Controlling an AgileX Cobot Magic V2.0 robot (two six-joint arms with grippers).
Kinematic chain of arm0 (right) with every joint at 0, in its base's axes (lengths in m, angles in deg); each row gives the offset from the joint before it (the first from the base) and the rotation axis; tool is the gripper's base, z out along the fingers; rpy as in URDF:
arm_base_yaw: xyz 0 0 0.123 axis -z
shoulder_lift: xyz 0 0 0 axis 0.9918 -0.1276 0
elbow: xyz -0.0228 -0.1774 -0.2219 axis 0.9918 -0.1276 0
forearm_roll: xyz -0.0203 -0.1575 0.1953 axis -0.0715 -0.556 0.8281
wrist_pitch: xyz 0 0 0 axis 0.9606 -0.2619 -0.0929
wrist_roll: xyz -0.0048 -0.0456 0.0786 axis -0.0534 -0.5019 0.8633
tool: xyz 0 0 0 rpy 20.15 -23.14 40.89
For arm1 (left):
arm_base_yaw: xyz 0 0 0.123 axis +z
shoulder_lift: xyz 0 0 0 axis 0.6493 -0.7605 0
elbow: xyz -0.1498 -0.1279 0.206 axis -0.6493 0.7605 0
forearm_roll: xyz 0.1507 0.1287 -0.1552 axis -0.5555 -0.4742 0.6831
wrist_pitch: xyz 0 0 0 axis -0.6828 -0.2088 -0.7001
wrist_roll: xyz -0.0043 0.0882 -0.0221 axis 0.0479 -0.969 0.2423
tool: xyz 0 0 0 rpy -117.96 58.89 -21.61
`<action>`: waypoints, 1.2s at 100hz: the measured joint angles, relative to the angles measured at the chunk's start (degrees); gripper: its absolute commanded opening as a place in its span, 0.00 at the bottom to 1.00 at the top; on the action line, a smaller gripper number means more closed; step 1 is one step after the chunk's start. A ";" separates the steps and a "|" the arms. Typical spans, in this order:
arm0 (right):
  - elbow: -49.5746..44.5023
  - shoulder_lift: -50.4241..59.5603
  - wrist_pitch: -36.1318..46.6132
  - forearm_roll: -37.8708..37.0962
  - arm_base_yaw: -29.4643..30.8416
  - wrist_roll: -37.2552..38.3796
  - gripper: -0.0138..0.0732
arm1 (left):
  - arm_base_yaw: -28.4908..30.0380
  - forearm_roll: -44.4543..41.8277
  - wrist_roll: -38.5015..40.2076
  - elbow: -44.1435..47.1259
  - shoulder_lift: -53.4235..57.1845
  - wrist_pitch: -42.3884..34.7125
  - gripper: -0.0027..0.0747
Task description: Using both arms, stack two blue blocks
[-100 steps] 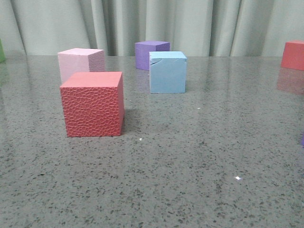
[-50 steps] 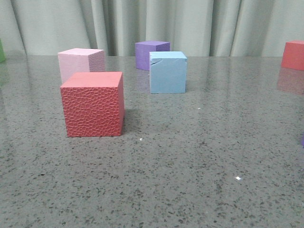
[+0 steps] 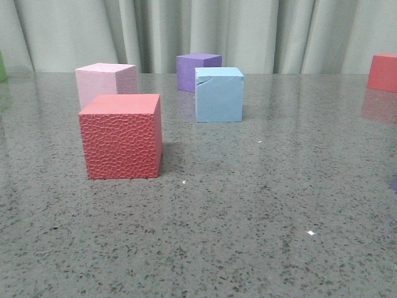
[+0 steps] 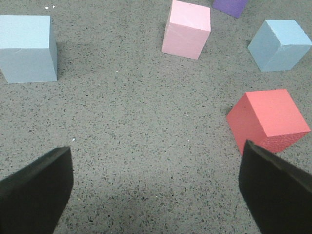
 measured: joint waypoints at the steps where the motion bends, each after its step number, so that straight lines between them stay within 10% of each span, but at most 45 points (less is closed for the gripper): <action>1: -0.12 0.00 0.00 0.00 0.00 0.00 0.90 | 0.00 0.00 0.00 0.00 0.00 0.00 0.89; 76: -0.35 0.00 0.00 0.87 0.00 0.00 0.90 | 0.00 -20.87 5.02 -24.04 -26.53 0.16 0.89; 120: -0.35 0.00 0.00 0.99 0.00 0.00 0.90 | 9.28 -17.34 1.80 -33.53 -44.98 0.64 0.89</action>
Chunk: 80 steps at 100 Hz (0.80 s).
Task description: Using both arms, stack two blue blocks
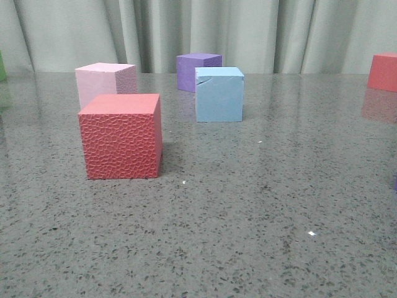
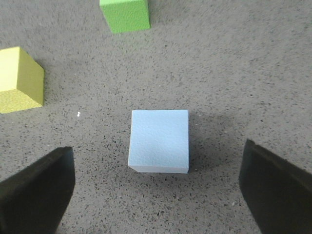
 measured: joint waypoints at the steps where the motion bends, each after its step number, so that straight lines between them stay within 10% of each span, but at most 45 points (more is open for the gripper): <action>1: 0.00 0.00 0.00 0.00 0.00 0.00 0.90 | 0.30 0.29 -0.56 -0.02 -0.20 0.00 0.89; 80: 0.00 0.00 0.00 0.90 0.08 0.00 0.90 | 3.66 5.83 -6.90 -2.23 -13.63 -0.31 0.89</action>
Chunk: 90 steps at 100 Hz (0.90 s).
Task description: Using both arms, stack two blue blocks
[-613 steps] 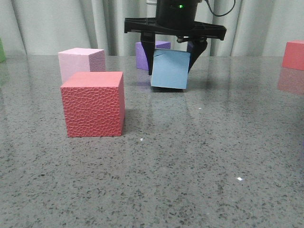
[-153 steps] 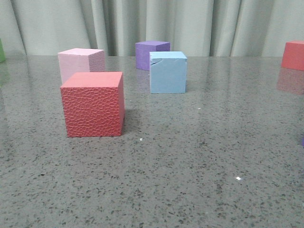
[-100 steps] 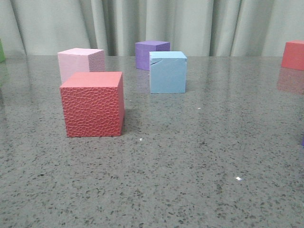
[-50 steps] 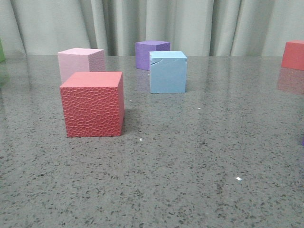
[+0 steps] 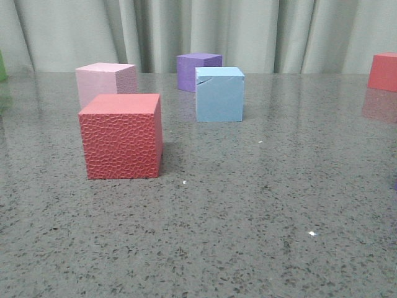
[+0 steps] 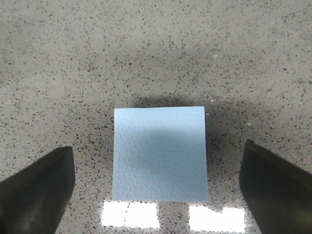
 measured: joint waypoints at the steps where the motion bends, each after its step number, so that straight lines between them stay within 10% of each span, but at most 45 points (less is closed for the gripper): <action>1: 0.00 0.00 0.00 0.00 0.00 0.00 0.90 | 0.00 0.00 0.00 0.00 -0.18 0.00 0.89; 90: 0.00 0.00 0.00 0.13 0.00 0.00 0.90 | 0.17 -0.25 -0.02 -0.41 -9.92 -2.06 0.89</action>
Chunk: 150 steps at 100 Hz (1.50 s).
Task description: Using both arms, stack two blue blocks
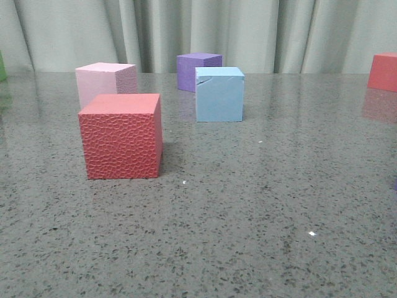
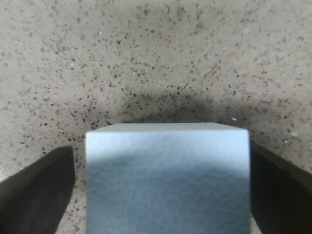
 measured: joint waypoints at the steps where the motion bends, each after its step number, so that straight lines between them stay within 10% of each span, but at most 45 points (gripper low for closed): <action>1: 0.00 0.00 0.00 0.00 0.00 0.00 0.90 | 0.00 0.00 0.00 0.00 0.02 0.00 0.89; 43: 0.00 0.00 0.00 0.04 0.00 0.00 0.90 | 0.00 -0.09 -0.10 0.00 -0.54 0.00 0.87; 86: 0.00 0.00 0.00 0.04 0.00 0.00 0.90 | 0.00 -0.09 -0.10 -0.13 -0.54 0.83 0.43; 150: 0.00 0.00 0.00 0.04 0.00 0.00 0.90 | -0.02 10.70 -6.91 -16.20 -0.54 15.54 0.42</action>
